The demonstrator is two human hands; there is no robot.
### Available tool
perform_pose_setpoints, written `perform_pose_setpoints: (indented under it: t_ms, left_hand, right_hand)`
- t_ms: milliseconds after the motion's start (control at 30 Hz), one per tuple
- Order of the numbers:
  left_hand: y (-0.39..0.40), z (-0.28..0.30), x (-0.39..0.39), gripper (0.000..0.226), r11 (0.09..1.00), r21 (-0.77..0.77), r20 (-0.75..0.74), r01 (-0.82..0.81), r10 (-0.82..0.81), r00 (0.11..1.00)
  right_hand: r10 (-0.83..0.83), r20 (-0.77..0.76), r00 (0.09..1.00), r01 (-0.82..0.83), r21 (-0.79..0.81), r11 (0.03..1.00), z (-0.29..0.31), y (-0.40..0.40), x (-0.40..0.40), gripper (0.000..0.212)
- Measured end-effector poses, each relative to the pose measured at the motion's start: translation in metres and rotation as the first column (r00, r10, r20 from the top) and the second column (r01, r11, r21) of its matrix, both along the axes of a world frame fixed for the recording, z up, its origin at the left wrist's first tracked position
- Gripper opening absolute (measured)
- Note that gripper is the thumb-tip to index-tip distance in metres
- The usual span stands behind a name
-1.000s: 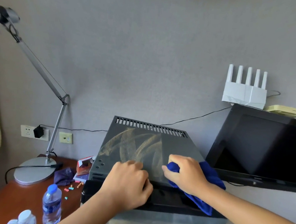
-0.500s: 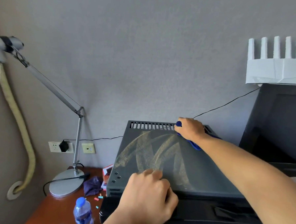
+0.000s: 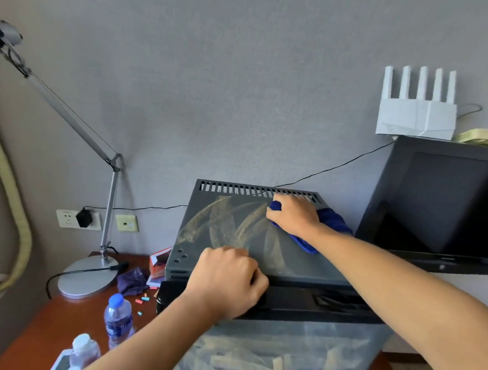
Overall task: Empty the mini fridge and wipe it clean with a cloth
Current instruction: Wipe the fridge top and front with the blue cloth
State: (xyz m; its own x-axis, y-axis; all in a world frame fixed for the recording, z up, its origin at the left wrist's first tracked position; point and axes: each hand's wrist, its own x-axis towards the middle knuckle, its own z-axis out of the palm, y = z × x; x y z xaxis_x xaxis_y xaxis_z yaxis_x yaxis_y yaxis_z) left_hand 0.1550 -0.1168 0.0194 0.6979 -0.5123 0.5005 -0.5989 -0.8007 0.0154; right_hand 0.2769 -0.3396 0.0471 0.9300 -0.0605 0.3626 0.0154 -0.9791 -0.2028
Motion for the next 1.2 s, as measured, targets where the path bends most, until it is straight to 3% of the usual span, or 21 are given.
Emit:
perform_pose_setpoints:
  t_ms: [267, 433, 600, 933, 1200]
  left_hand:
    - [0.002, 0.006, -0.008, 0.040, 0.997, 0.056, 0.007, -0.051, 0.051, 0.999]
    - [0.000, 0.006, -0.009, 0.043, 0.993, 0.058, 0.022, -0.101, 0.100, 0.995]
    - [-0.002, -0.001, -0.004, 0.045, 0.991, -0.037, 0.027, -0.130, 0.131, 0.991]
    - [0.001, -0.003, -0.002, 0.046, 0.988, -0.019, -0.018, -0.152, 0.151, 0.988]
    - [-0.002, -0.004, -0.003, 0.045, 0.964, 0.010, 0.007, -0.265, 0.265, 0.964]
  right_hand:
    - [0.128, 0.045, 0.991, -0.129, 0.015, 0.992, -0.009, 0.015, -0.113, 0.039]
    - [0.268, 0.114, 0.956, -0.272, 0.016, 0.962, -0.019, 0.017, -0.132, 0.041]
    - [0.270, 0.098, 0.958, -0.269, -0.019, 0.963, -0.019, 0.019, -0.098, 0.039]
    - [0.031, 0.026, 0.999, -0.033, 0.056, 0.998, 0.002, 0.004, 0.060, 0.025]
    - [0.111, 0.012, 0.994, -0.111, -0.008, 0.994, 0.000, -0.009, 0.116, 0.021]
